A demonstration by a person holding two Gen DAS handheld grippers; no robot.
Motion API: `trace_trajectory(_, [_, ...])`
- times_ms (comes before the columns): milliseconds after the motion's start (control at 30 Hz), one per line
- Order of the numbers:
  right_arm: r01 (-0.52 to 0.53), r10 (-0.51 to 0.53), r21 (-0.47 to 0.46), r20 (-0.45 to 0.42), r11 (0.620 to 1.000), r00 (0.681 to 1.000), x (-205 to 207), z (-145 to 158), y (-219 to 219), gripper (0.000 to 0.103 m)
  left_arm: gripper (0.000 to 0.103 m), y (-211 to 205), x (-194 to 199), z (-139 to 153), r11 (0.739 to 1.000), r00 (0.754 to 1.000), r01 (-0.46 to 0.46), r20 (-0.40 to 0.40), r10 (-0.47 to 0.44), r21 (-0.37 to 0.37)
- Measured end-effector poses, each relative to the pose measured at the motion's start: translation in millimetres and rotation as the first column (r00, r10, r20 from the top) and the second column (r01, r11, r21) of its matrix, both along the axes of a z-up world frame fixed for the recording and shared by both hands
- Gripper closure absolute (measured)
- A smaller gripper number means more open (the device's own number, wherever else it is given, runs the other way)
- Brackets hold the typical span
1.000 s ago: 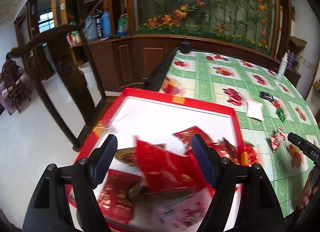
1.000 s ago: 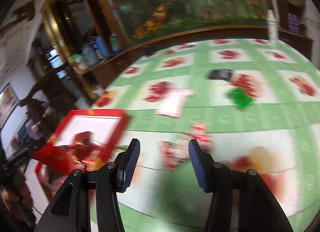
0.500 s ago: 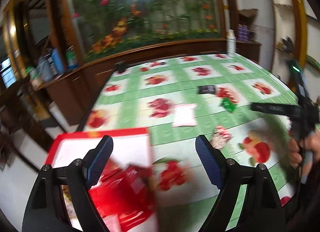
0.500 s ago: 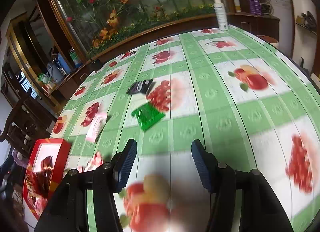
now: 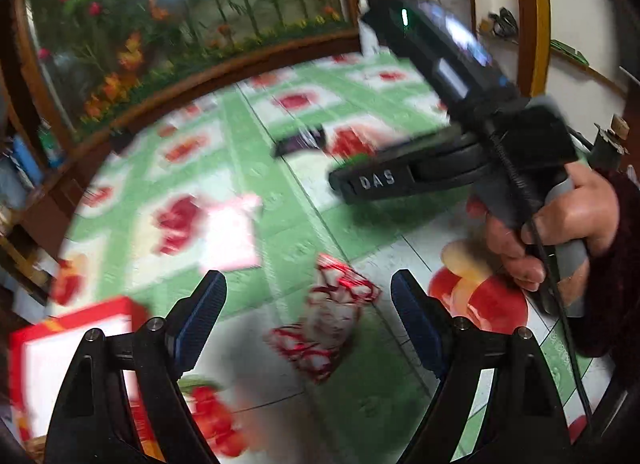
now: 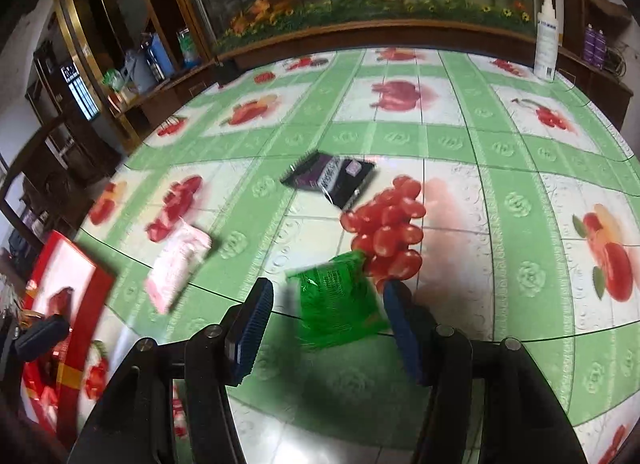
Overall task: Organize snacks
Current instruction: 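Grasp the red-white heart-print candy with the left tool while the right grasps the green packet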
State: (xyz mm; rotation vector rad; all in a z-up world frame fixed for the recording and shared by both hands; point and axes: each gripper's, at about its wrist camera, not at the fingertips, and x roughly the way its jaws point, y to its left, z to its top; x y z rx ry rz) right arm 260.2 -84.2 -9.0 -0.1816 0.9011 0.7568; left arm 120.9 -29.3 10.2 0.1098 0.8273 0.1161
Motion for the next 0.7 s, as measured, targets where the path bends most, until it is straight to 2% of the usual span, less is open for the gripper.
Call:
trace_trajectory(100, [-0.003,0.003,-0.015,0.029,1.000,1.000,-2,0,0,0.049,0.018,0,11,-19,0.999,0.997,-0.011,-0.081,0.007,-0.049])
trace_trajectory(133, [0.001,0.000,-0.021,0.035,1.000,0.999,-2,0,0,0.052,0.020,3,10,-18,0.997,0.998,-0.020,-0.061,0.015,-0.077])
trace_trajectory(167, [0.006,-0.005,-0.025,0.037,1.000,0.999,-1,0,-1,0.062,0.029,5,11,-18,0.995,0.997,-0.027,-0.070,0.021,-0.098])
trace_trajectory(200, [0.012,-0.012,-0.016,0.030,1.000,0.999,0,0,-3,0.063,0.046,9,12,-18,0.988,0.997,-0.033,-0.071,0.022,-0.149])
trace_trajectory(233, [0.015,-0.015,-0.012,0.026,1.000,1.000,2,1,-4,0.064,0.055,12,12,-17,0.984,0.997,-0.045,-0.064,0.034,-0.173])
trace_trajectory(267, [0.019,-0.019,-0.013,0.026,1.000,0.999,2,1,-6,0.067,0.070,15,11,-16,0.985,0.997,-0.063,-0.060,0.054,-0.160])
trace_trajectory(333, [0.025,-0.025,-0.010,0.015,1.000,1.000,1,2,-8,0.067,0.076,22,8,-15,0.978,0.995,-0.089,-0.061,0.079,-0.188])
trace_trajectory(433, [0.040,-0.041,-0.006,-0.020,0.999,0.999,-2,2,-14,0.068,0.077,25,0,-14,0.972,0.992,-0.112,-0.074,0.098,-0.208])
trace_trajectory(567, [0.053,-0.053,0.004,-0.074,0.999,0.996,-12,3,-23,0.068,0.077,27,-16,-12,0.946,0.991,-0.119,-0.099,0.093,-0.300])
trace_trajectory(600, [0.055,-0.053,0.013,-0.092,0.998,0.994,-16,3,-26,0.068,0.077,26,-20,-11,0.946,0.990,-0.121,-0.104,0.093,-0.302])
trace_trajectory(700, [0.066,-0.062,0.030,-0.125,0.997,0.990,-28,5,-36,0.069,0.077,17,-32,-5,0.963,0.992,-0.113,-0.083,0.096,-0.246])
